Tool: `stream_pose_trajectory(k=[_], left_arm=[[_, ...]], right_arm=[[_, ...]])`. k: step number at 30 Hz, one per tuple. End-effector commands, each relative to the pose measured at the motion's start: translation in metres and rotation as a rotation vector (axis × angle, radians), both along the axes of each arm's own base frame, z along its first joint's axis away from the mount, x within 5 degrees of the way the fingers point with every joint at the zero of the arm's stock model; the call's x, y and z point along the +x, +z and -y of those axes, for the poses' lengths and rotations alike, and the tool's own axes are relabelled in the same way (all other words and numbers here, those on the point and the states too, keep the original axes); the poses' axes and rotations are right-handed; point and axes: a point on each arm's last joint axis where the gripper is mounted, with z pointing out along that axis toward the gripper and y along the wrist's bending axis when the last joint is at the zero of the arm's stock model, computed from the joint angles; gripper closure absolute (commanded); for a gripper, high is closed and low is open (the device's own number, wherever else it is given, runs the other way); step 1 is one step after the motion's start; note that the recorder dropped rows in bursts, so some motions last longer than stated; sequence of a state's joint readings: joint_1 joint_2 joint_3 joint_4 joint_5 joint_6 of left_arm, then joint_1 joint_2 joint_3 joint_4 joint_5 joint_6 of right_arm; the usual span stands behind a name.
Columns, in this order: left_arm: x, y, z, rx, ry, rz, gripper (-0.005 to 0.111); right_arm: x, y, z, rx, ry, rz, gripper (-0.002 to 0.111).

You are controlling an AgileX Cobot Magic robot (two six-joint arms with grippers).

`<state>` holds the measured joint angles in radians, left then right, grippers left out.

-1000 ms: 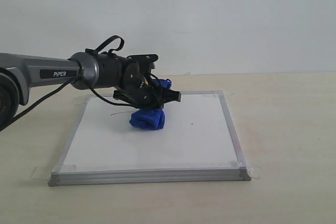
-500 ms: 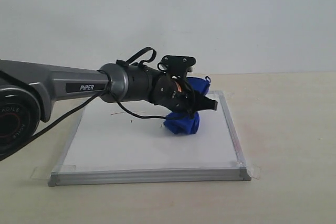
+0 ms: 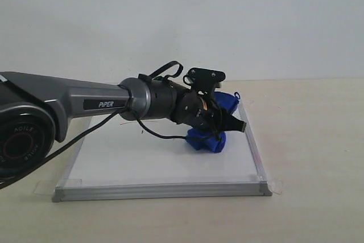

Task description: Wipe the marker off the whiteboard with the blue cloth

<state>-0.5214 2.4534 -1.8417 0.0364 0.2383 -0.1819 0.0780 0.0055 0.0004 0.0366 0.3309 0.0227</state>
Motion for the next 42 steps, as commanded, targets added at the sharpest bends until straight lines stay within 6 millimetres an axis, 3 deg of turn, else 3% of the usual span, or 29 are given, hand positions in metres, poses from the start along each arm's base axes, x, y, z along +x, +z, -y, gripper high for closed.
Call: stream_pose_trajectory(k=[1,10,14,17,20,25,27,33,37,42], left_arm=[[0.003,-0.018,-0.024,0.077,0.043,-0.118,0.103],[0.028,-0.012,-0.083,-0.042,0.299,-0.176,0.103],[0.028,-0.013,-0.083,-0.041,0.300,-0.178,0.103],[0.021,-0.012,-0.066,-0.022,0.243,-0.167,0.103],[0.018,-0.015,-0.064,0.010,0.227,-0.195,0.103],[0.018,-0.017,-0.119,0.119,0.319,-0.384,0.103],[0.021,-0.007,-0.146,0.130,0.364,-0.417,0.103],[0.028,0.022,-0.184,0.127,0.424,-0.381,0.103],[0.027,0.028,-0.190,0.124,0.436,-0.386,0.103],[0.024,0.023,-0.175,0.150,0.379,-0.398,0.103]], right_arm=[[0.000,0.001,0.000,-0.002,0.000,0.011,0.109],[0.000,0.001,0.000,-0.002,0.000,0.011,0.109],[0.000,0.001,0.000,-0.002,0.000,0.011,0.109],[0.000,0.001,0.000,-0.002,0.000,0.011,0.109],[0.000,0.001,0.000,-0.002,0.000,0.011,0.109],[0.000,0.001,0.000,-0.001,0.000,0.017,0.109],[0.000,0.001,0.000,-0.001,0.000,0.016,0.109],[0.000,0.001,0.000,-0.001,0.000,0.016,0.109],[0.000,0.001,0.000,-0.001,0.000,0.016,0.109],[0.000,0.001,0.000,-0.001,0.000,0.016,0.109]])
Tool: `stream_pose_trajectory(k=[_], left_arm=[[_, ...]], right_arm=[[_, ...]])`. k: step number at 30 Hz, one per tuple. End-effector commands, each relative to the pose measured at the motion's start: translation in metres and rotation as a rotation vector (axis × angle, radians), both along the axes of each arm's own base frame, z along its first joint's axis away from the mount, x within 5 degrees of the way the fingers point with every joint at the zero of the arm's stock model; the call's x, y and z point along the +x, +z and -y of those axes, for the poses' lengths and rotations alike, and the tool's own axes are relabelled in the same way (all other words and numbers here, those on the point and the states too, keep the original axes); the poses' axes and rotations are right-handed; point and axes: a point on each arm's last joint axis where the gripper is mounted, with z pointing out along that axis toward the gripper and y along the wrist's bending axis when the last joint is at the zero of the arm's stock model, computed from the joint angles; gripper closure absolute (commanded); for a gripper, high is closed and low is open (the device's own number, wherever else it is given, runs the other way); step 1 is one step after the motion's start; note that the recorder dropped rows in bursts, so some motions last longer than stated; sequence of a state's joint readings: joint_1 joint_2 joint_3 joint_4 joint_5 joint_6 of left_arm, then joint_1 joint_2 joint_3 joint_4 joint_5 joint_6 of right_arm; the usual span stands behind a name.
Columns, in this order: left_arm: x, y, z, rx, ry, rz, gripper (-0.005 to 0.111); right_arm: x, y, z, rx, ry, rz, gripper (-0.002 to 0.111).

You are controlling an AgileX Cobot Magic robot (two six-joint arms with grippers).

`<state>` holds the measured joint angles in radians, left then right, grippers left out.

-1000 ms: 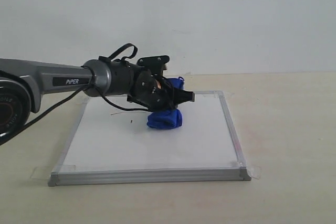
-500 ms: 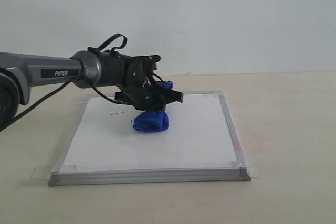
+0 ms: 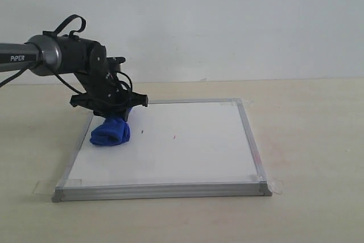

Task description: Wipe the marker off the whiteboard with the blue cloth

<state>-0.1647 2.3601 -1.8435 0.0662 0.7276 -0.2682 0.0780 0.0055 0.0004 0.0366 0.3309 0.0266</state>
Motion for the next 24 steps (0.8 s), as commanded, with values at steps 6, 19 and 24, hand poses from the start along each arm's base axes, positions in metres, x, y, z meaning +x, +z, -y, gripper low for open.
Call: stream_pose_trajectory(k=[6,19,24], left_arm=[[-0.014,-0.015,0.057,-0.019,-0.172,-0.042,0.103],[-0.041,-0.021,0.144,-0.103,-0.496,-0.003,0.103],[-0.032,-0.021,0.128,-0.087,-0.412,0.011,0.103]], right_arm=[[0.000,0.001,0.000,-0.005,0.001,0.016,0.109],[0.000,0.001,0.000,-0.005,0.001,0.016,0.109],[0.000,0.001,0.000,-0.005,0.001,0.016,0.109]])
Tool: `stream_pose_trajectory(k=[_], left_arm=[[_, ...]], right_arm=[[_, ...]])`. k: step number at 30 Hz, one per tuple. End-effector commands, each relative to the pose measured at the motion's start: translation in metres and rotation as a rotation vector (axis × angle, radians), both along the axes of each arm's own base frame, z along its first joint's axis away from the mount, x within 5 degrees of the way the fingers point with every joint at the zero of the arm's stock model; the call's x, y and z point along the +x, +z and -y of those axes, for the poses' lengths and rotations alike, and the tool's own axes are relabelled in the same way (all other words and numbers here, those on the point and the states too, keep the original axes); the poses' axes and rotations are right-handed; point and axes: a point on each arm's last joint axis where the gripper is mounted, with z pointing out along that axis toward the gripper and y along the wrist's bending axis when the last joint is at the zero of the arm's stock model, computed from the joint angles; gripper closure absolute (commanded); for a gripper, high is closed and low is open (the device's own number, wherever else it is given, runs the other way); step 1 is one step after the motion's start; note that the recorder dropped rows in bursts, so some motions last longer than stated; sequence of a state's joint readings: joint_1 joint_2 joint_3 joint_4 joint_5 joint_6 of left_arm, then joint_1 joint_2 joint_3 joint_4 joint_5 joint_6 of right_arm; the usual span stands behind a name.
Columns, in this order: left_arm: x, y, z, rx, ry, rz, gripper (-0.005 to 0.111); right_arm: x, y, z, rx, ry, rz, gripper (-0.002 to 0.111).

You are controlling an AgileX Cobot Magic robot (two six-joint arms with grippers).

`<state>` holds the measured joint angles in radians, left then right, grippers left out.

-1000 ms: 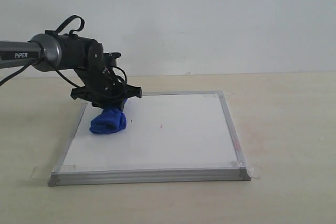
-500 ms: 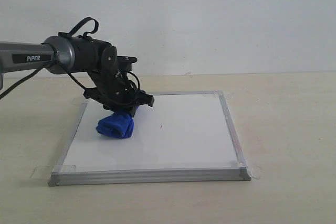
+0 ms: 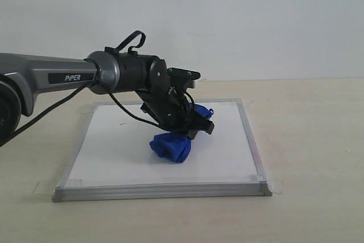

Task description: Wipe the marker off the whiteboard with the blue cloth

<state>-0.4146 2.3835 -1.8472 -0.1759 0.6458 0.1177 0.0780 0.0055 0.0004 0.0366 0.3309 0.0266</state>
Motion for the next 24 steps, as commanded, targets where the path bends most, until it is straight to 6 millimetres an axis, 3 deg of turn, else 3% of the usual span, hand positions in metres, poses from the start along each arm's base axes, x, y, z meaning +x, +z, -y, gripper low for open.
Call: stream_pose_trajectory(k=[1,6,13,18,24], left_arm=[[0.004,-0.014,-0.016,0.001,0.130,-0.052,0.103],[0.019,-0.015,-0.061,0.082,0.355,-0.044,0.103],[0.028,-0.009,-0.098,0.161,0.391,-0.014,0.103],[0.032,-0.002,-0.100,0.123,0.402,0.031,0.103],[0.039,0.004,-0.087,-0.042,0.441,0.094,0.103]], right_arm=[[0.000,0.001,0.000,-0.005,0.001,0.016,0.109],[0.000,0.001,0.000,-0.005,0.001,0.016,0.109],[0.000,0.001,0.000,-0.005,0.001,0.016,0.109],[0.000,0.001,0.000,-0.005,0.001,0.016,0.109],[0.000,0.001,0.000,-0.005,0.001,0.016,0.109]])
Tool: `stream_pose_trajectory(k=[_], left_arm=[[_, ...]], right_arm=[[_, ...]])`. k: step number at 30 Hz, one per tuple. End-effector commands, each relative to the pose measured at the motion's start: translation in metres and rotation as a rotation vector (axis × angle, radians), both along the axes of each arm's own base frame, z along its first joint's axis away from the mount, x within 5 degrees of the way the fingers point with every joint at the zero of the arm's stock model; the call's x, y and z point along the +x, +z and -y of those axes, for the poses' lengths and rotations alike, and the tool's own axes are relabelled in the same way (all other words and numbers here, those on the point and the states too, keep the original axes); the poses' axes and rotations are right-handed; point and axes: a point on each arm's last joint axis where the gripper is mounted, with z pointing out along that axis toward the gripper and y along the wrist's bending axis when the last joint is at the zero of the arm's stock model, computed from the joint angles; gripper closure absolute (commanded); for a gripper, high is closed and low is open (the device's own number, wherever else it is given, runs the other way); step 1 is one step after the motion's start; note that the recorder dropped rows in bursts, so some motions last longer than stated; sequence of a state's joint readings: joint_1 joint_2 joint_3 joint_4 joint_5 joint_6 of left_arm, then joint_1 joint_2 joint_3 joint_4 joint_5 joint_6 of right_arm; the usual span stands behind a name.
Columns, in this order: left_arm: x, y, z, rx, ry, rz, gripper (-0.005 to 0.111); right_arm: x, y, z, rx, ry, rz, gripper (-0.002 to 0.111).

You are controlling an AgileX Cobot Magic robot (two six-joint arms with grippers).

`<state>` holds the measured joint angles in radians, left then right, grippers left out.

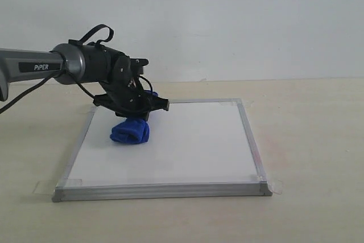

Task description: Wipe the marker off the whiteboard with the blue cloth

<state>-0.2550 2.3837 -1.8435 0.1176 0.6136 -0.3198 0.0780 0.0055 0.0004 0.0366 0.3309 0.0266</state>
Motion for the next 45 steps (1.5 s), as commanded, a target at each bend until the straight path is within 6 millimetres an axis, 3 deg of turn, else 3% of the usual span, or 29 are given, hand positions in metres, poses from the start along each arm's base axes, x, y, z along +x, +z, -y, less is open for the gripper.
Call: stream_pose_trajectory(k=[1,8,19,22,25,30,34,40,45], left_arm=[[0.006,0.004,0.004,-0.066,0.013,0.084,0.103],[0.014,0.006,-0.023,-0.064,0.185,0.121,0.103],[0.017,0.005,-0.064,0.035,0.269,0.103,0.103],[0.016,0.004,-0.062,-0.011,0.295,0.092,0.103],[0.014,0.003,-0.046,-0.097,0.261,0.066,0.103],[0.007,0.003,-0.005,-0.130,-0.006,0.053,0.103],[0.011,0.007,-0.002,-0.145,0.005,0.116,0.103],[0.025,0.012,-0.038,-0.271,0.251,0.194,0.103],[0.026,0.010,-0.064,-0.204,0.267,0.171,0.103]], right_arm=[[0.000,0.001,0.000,-0.005,0.001,0.016,0.109],[0.000,0.001,0.000,-0.005,0.001,0.016,0.109],[0.000,0.001,0.000,-0.005,0.001,0.016,0.109],[0.000,0.001,0.000,-0.005,0.001,0.016,0.109],[0.000,0.001,0.000,-0.005,0.001,0.016,0.109],[0.000,0.001,0.000,-0.005,0.001,0.016,0.109],[0.000,0.001,0.000,-0.005,0.001,0.016,0.109],[0.000,0.001,0.000,-0.005,0.001,0.016,0.109],[0.000,0.001,0.000,-0.005,0.001,0.016,0.109]])
